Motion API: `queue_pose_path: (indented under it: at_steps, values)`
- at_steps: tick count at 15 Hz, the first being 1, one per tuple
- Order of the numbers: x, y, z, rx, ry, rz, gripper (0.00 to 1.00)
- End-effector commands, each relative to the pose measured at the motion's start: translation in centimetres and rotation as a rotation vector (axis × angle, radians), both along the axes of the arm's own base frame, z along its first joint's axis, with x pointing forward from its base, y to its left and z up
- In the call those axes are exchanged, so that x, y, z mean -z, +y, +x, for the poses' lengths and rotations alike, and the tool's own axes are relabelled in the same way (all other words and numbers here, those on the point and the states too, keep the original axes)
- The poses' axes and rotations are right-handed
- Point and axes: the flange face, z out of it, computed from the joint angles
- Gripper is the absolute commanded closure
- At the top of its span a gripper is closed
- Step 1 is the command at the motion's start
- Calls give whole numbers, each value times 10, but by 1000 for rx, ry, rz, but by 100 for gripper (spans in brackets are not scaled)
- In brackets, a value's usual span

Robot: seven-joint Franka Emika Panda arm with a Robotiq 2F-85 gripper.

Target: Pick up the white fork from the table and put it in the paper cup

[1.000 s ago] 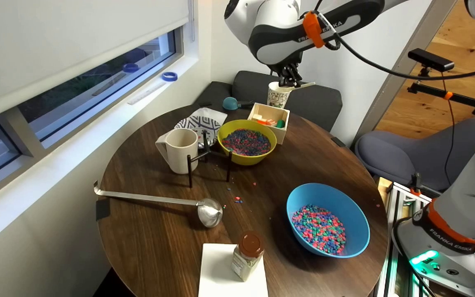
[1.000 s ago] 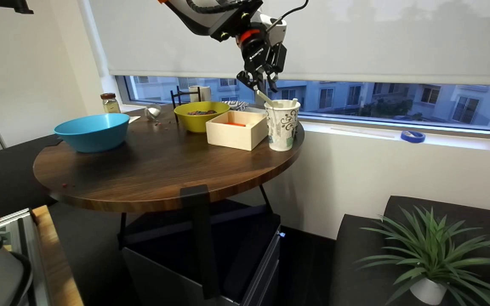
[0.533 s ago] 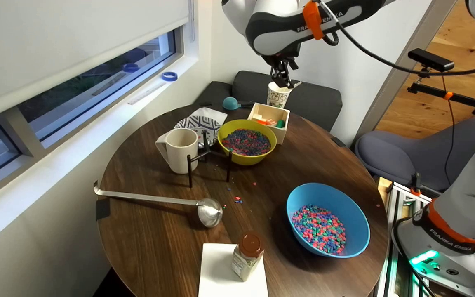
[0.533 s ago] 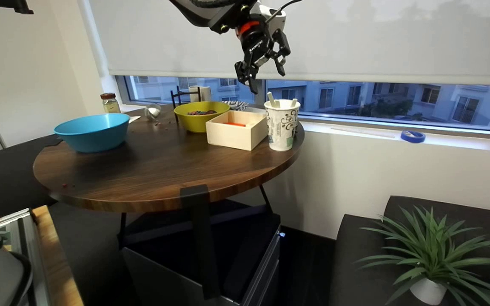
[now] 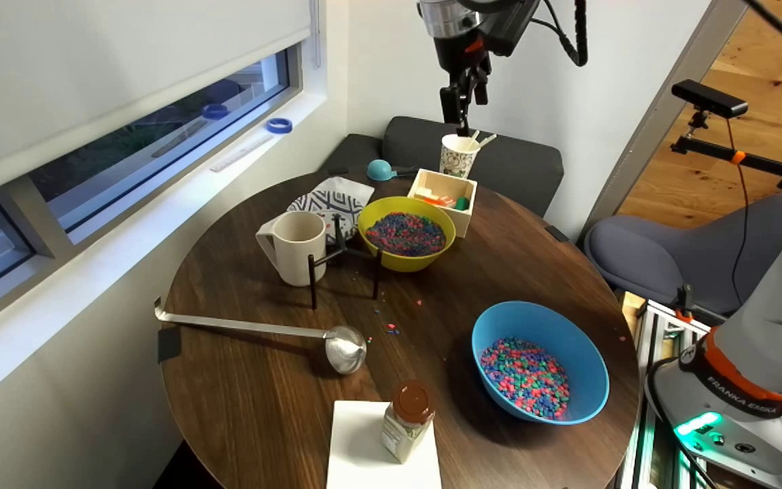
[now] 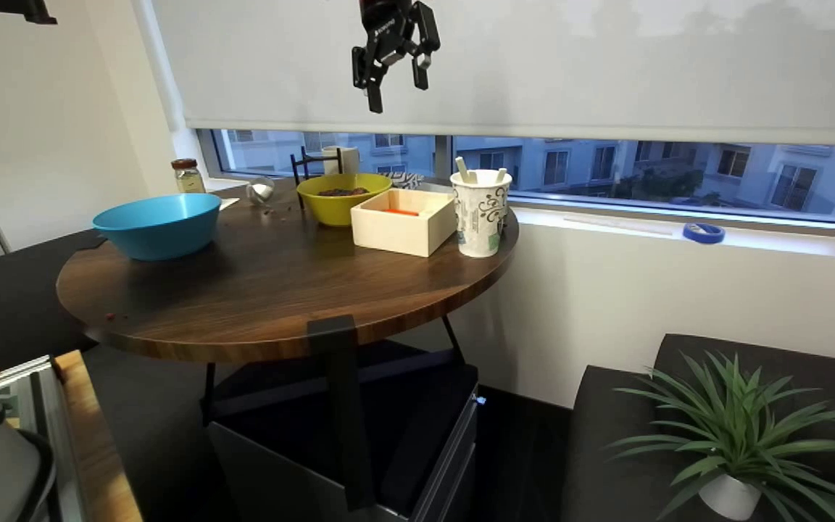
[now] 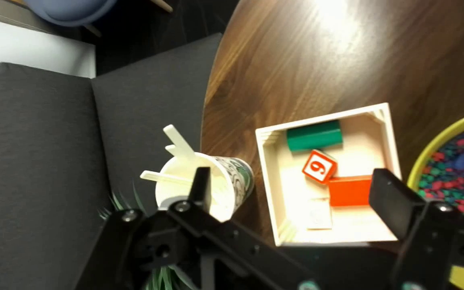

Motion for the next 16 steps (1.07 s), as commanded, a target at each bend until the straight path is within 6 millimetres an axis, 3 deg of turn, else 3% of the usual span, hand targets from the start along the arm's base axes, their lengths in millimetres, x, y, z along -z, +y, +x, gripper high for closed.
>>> queue_pose_path:
  at_steps: [1,5,9,10,13,16]
  values:
    - [-24,14,-52,7,-152,131,0]
    - [-49,28,-92,-47,-357,225,0]
    - [-66,35,-118,-105,-582,294,0]
    - [-68,33,-94,-102,-505,254,0]
    - [-72,34,-111,-117,-568,268,0]
    - [-71,34,-113,-116,-568,268,0]
